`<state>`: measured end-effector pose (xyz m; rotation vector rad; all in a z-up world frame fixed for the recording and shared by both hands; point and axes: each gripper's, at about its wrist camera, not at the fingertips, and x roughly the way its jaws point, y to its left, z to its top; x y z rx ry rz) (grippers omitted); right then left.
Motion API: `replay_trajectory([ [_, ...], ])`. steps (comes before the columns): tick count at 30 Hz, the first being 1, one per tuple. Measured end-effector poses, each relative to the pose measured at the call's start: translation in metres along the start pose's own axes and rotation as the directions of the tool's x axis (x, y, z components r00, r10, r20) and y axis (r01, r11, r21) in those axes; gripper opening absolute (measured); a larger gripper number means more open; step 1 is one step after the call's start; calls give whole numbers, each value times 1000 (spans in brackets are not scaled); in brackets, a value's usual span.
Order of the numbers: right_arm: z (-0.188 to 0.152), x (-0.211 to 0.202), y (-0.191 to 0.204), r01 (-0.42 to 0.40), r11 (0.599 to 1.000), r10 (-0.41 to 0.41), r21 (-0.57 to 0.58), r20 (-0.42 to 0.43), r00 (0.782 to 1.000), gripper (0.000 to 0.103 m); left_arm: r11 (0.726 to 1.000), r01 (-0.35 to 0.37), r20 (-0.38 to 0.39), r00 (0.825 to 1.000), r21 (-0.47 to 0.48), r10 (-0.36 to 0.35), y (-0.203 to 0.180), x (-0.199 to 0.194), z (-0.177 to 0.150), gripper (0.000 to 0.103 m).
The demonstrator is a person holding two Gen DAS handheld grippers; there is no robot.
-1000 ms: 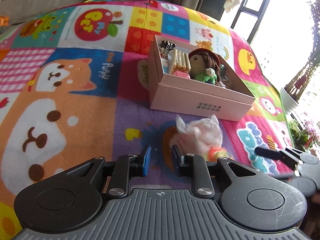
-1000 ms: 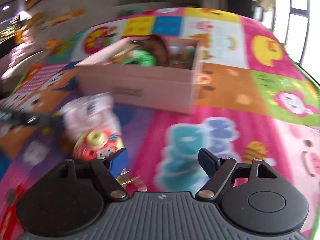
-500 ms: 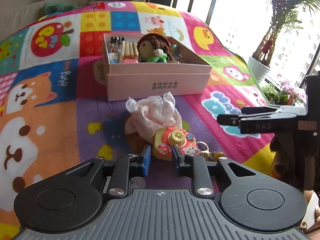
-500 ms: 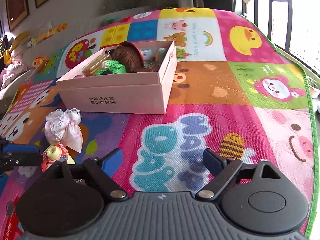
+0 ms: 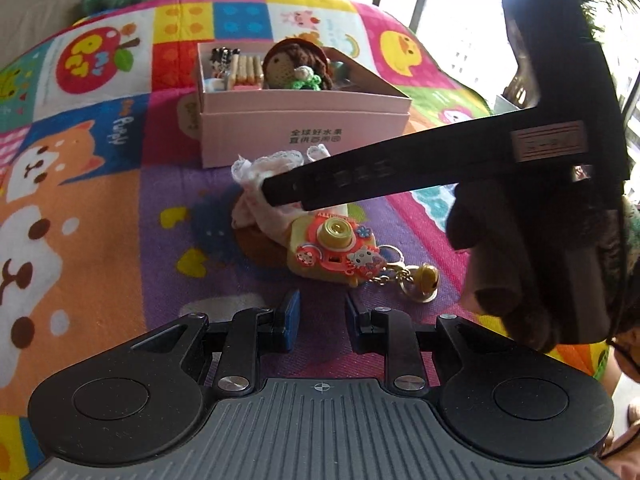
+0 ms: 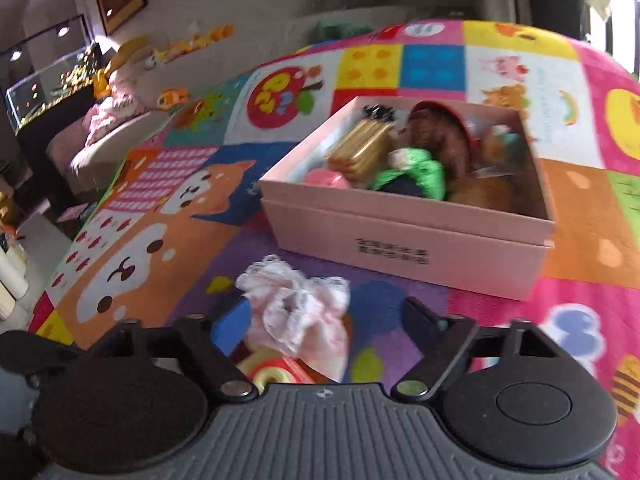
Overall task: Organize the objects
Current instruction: 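Grasp and lift the lace cloth with the right tool while the left moves to the red toy keychain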
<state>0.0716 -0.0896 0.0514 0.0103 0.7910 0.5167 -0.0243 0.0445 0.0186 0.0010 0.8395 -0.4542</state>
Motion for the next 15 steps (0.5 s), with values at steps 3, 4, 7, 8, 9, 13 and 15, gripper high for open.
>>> replay_trajectory([
  [3, 3, 6, -5, 59, 998, -59, 5, -4, 998, 29, 1000, 4, 5, 1000, -2, -4, 1, -1, -1, 27],
  [4, 3, 4, -12, 91, 996, -92, 20, 9, 996, 28, 1000, 6, 7, 1000, 11, -6, 1, -1, -1, 27],
  [7, -3, -11, -40, 194, 978, -196, 80, 20, 980, 27, 999, 6, 14, 1000, 35, -7, 0, -1, -3, 27],
  [8, -7, -18, -50, 218, 971, -221, 93, 20, 975, 27, 999, 5, 16, 1000, 37, -5, -1, 0, -3, 27],
  [9, -12, -25, -58, 233, 967, -236, 106, 16, 972, 27, 999, 3, 19, 1000, 38, -3, -2, 1, -3, 27],
  [13, -37, -49, -86, 250, 955, -253, 160, 0, 967, 32, 1000, 13, 14, 1000, 9, -13, -8, 11, 7, 31],
  [15, -48, -56, -93, 259, 951, -266, 169, 22, 964, 46, 999, 31, 6, 999, -22, -31, -11, 17, 14, 35],
])
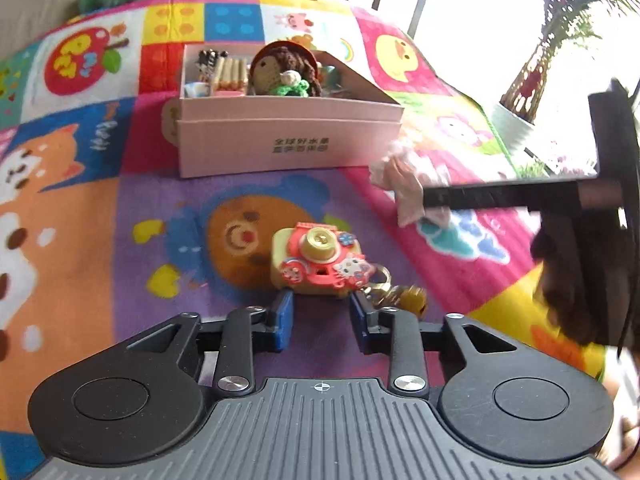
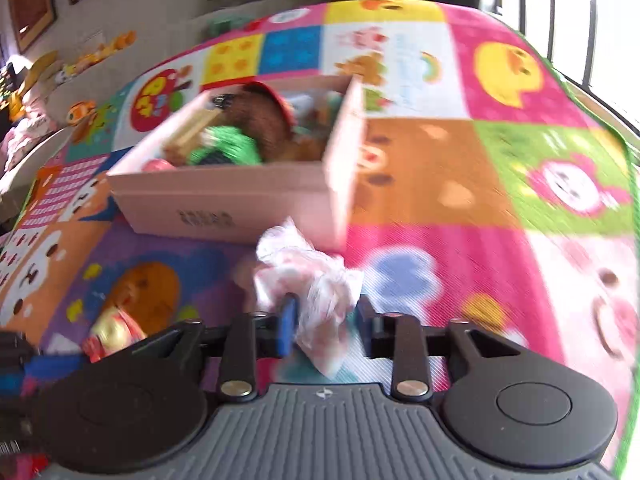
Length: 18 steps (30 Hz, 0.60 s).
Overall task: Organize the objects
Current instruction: 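Grasp and lift the lace cloth with the right tool while the left moves to the red toy keychain, then close the left tool on the red-and-yellow toy keychain while the right holds the lace cloth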
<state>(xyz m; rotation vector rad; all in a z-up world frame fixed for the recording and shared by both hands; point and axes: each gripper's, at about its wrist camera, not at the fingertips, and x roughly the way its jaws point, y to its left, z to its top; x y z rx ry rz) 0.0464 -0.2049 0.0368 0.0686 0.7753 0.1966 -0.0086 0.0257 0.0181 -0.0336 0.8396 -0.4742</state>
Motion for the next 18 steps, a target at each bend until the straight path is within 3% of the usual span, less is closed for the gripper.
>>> replay_trajectory([
  [1, -4, -3, -3, 8, 1000, -8, -1, 13, 1000, 51, 1000, 19, -3, 1000, -18, -19, -1, 3, 3, 35],
  [2, -7, -4, -5, 33, 999, -33, 2, 24, 999, 70, 998, 44, -6, 999, -34, -45, -3, 6, 5, 35],
  [3, -10, -4, -7, 59, 998, -59, 6, 37, 998, 82, 996, 75, -13, 997, -43, -75, -4, 9, 7, 36],
  [8, -13, -2, -12, 53, 998, -54, 26, 61, 997, 89, 986, 144, -26, 990, 85, -142, -16, 5, 6, 35],
  [14, -13, 0, -13, 22, 999, -24, 35, 63, 998, 95, 979, 63, 76, 994, 195, -79, -1, -20, 18, 35],
  [16, -13, 0, -13, 16, 999, -18, 36, 62, 998, 97, 957, 40, 79, 995, 288, -66, 2, -20, 26, 35],
  [18, -13, 0, -13, 16, 999, -18, 35, 61, 998, 98, 915, 61, 44, 995, 399, -85, 4, -14, 33, 35],
])
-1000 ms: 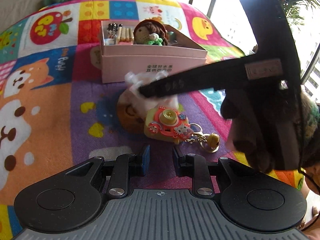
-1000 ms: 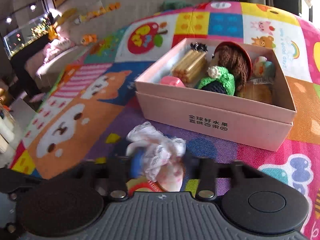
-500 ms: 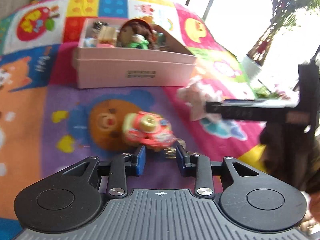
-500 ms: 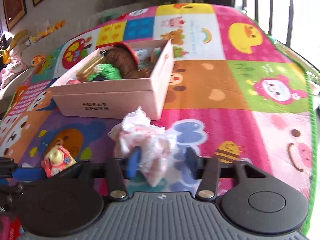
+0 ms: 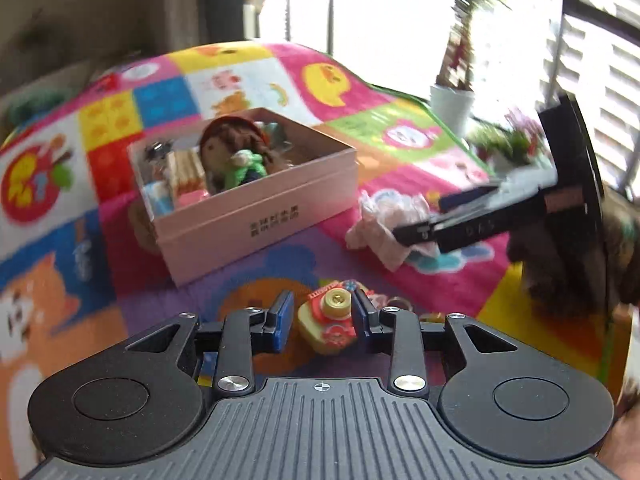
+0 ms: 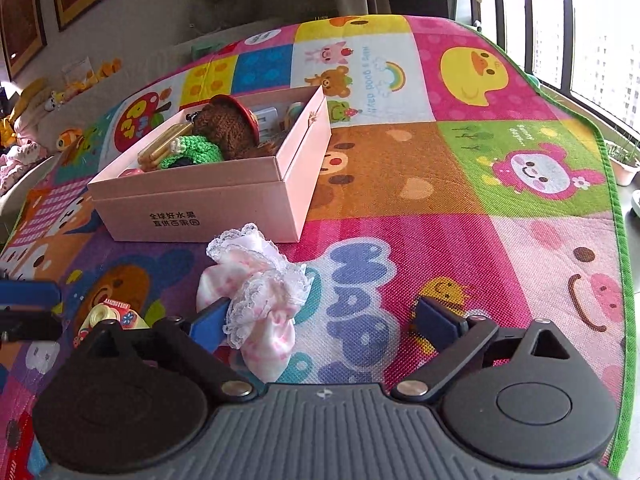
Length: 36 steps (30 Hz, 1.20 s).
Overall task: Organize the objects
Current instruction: 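Close the left tool on the red-and-yellow toy keychain while the right holds the lace cloth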
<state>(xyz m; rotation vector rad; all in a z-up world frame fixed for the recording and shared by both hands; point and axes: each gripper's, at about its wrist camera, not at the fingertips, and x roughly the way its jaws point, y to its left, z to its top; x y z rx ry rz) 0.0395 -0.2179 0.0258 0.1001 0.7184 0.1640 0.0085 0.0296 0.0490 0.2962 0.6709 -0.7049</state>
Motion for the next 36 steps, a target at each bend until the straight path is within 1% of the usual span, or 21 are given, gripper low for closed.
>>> replay_trajectory([
  [2, 0, 0, 0, 1, 1000, -1, 0, 0, 1000, 99, 995, 50, -39, 998, 89, -47, 3, 8, 3, 35],
  [4, 0, 0, 0, 1, 1000, -1, 0, 0, 1000, 99, 987, 83, -86, 994, 139, -72, 2, 20, 5, 35],
  [5, 0, 0, -1, 1, 1000, -1, 0, -1, 1000, 100, 984, 99, -80, 993, 147, -88, 2, 23, 6, 35],
  [7, -1, 1, -1, 0, 1000, 0, -2, -3, 1000, 101, 983, 130, -84, 989, 126, -120, 1, 32, 10, 35],
  [10, -1, 2, 1, 2, 1000, -2, -9, -8, 1000, 102, 983, 142, -83, 988, 113, -133, -5, 40, 15, 35],
  [12, -1, 2, 2, 3, 1000, -3, -10, -10, 1000, 103, 981, 143, -75, 988, 131, -134, -11, 44, 16, 35],
  [16, 0, 3, 2, 2, 1000, -2, -9, -10, 1000, 103, 969, 143, -59, 989, 200, -134, -21, 45, 15, 35],
  [17, 0, 2, 2, 2, 1000, -2, -9, -10, 1000, 103, 971, 143, -60, 989, 192, -134, -20, 46, 17, 36],
  [18, 0, 2, 2, 1, 1000, -1, -8, -9, 1000, 103, 975, 142, -62, 989, 170, -133, -18, 48, 19, 42],
  [19, 0, 3, 2, 0, 1000, 0, -7, -9, 1000, 103, 981, 140, -63, 989, 136, -133, -14, 52, 20, 44],
  [21, 0, 2, 1, -3, 1000, 3, -4, -8, 1000, 103, 990, 126, -63, 990, 57, -122, -7, 59, 24, 56],
  [25, 0, 1, -1, -1, 1000, 1, 6, -3, 1000, 103, 993, 98, -71, 992, -60, -103, 0, 68, 29, 62],
  [27, 0, 0, -5, -4, 1000, 4, 23, 3, 1000, 103, 992, 80, -77, 993, -99, -88, 2, 70, 29, 69],
  [30, 0, -3, -8, 4, 999, -5, 52, 17, 1000, 103, 987, 50, -79, 995, -154, -63, 9, 70, 26, 75],
  [31, 0, -3, -9, 4, 998, -5, 58, 18, 1000, 103, 986, 37, -75, 996, -164, -50, 10, 69, 25, 75],
  [33, 0, -3, -9, 12, 998, -13, 64, 16, 1000, 103, 990, 40, -58, 997, -138, -48, 8, 67, 22, 74],
  [34, 0, -2, -9, 18, 998, -19, 65, 13, 1000, 103, 992, 61, -58, 996, -113, -68, 4, 66, 21, 72],
  [36, 0, -1, -9, 22, 998, -23, 66, 11, 1000, 103, 989, 142, -98, 984, -48, -146, -7, 67, 16, 67],
])
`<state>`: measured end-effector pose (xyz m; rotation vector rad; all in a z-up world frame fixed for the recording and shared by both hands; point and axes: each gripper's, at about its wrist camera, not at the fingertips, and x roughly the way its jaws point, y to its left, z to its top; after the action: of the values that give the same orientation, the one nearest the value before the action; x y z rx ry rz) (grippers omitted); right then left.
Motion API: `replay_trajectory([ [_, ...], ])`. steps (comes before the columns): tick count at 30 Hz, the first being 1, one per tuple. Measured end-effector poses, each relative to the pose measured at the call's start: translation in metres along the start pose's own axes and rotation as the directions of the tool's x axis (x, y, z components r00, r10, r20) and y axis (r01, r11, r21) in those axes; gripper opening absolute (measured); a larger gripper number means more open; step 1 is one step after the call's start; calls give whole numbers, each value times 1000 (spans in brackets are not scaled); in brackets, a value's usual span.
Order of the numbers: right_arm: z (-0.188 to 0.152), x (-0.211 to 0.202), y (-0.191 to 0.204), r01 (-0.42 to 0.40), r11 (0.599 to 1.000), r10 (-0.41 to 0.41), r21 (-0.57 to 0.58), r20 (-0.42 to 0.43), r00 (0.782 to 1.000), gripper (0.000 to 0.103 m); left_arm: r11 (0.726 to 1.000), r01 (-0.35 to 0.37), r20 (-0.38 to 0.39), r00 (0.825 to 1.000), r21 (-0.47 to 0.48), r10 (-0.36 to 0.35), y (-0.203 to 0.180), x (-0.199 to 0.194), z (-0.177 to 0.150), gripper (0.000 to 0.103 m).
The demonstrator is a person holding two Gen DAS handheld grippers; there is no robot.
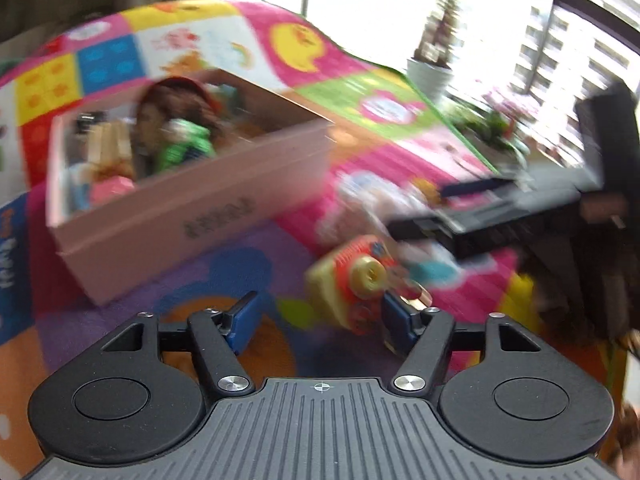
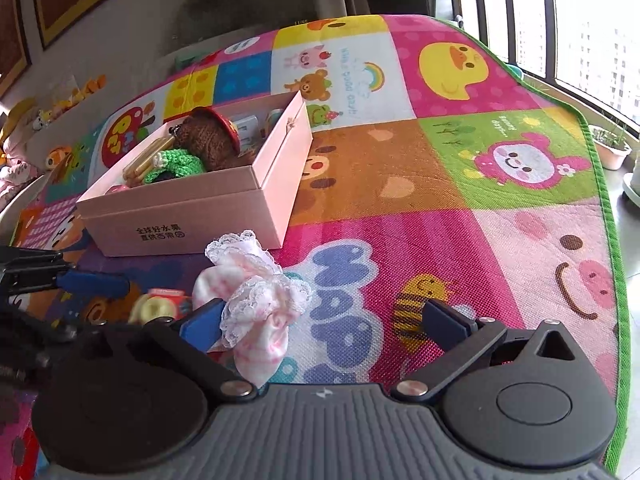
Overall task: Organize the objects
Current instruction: 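Close the left tool on the red-and-yellow toy keychain while the right holds the lace cloth, then carry the toy keychain with the left tool while the right carries the lace cloth over the box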
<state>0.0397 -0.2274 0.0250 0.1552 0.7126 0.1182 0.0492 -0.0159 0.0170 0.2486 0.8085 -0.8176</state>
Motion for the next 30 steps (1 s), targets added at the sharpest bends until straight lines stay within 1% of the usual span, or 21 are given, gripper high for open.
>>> replay_trajectory([
  [1, 0, 0, 0, 0, 1000, 0, 0, 0, 1000, 103, 998, 11, -5, 1000, 66, -11, -9, 0, -5, 70],
  [2, 0, 0, 0, 1, 1000, -1, -2, 0, 1000, 103, 990, 8, -3, 1000, 142, -8, -18, 0, -10, 70],
  [3, 0, 0, 1, 3, 1000, -3, -4, 0, 1000, 103, 983, 4, 12, 1000, 186, -7, -25, -2, -13, 70],
  [5, 0, 0, 1, 4, 1000, -4, -5, -1, 1000, 103, 986, 20, 1, 1000, 164, -20, -25, -2, -12, 71],
  [7, 0, 0, 1, 4, 1000, -4, -5, 0, 1000, 103, 990, -12, 17, 1000, 143, 10, -24, -1, -9, 69],
  [10, 0, 0, 0, -3, 1000, 3, 4, 3, 1000, 103, 983, -70, 36, 997, 170, 65, -25, -4, -5, 68],
  [12, 0, 0, -2, -12, 1000, 12, 14, 7, 1000, 103, 974, -92, 52, 995, 208, 83, -27, -7, -3, 68],
  [14, 0, 0, -3, -18, 1000, 18, 20, 9, 1000, 103, 965, -88, 48, 996, 246, 79, -29, -4, 2, 68],
  [17, 0, -1, -5, -25, 999, 25, 27, 11, 1000, 103, 958, -51, 25, 999, 282, 45, -31, 14, 9, 67],
  [19, 0, -2, -7, -34, 999, 34, 36, 14, 999, 103, 969, -22, 26, 1000, 244, 16, -26, 23, 13, 64],
  [21, 0, -4, -10, -48, 997, 47, 52, 19, 999, 103, 986, -2, 13, 1000, 168, 0, -21, 26, 16, 56],
  [23, 0, -6, -13, -39, 997, 37, 70, 29, 999, 103, 991, -35, 11, 999, 128, 34, -20, 21, 13, 55],
  [25, 1, -9, -9, -36, 998, 35, 46, 31, 999, 102, 991, -71, 27, 997, 116, 69, -19, 9, 3, 55],
  [27, 2, -9, 0, -40, 999, 40, -14, 27, 999, 95, 993, -88, 36, 996, 79, 86, -15, -6, -9, 55],
  [28, 4, -7, 5, -42, 998, 43, -41, 20, 999, 94, 994, -99, 42, 994, 48, 97, -13, -13, -14, 55],
  [29, 7, -3, 10, -46, 997, 47, -57, 12, 999, 89, 994, -113, 52, 992, 15, 112, -10, -20, -18, 54],
  [30, 10, 1, 15, -54, 996, 54, -66, -1, 999, 79, 992, -126, 67, 990, -18, 127, -7, -28, -21, 54],
])
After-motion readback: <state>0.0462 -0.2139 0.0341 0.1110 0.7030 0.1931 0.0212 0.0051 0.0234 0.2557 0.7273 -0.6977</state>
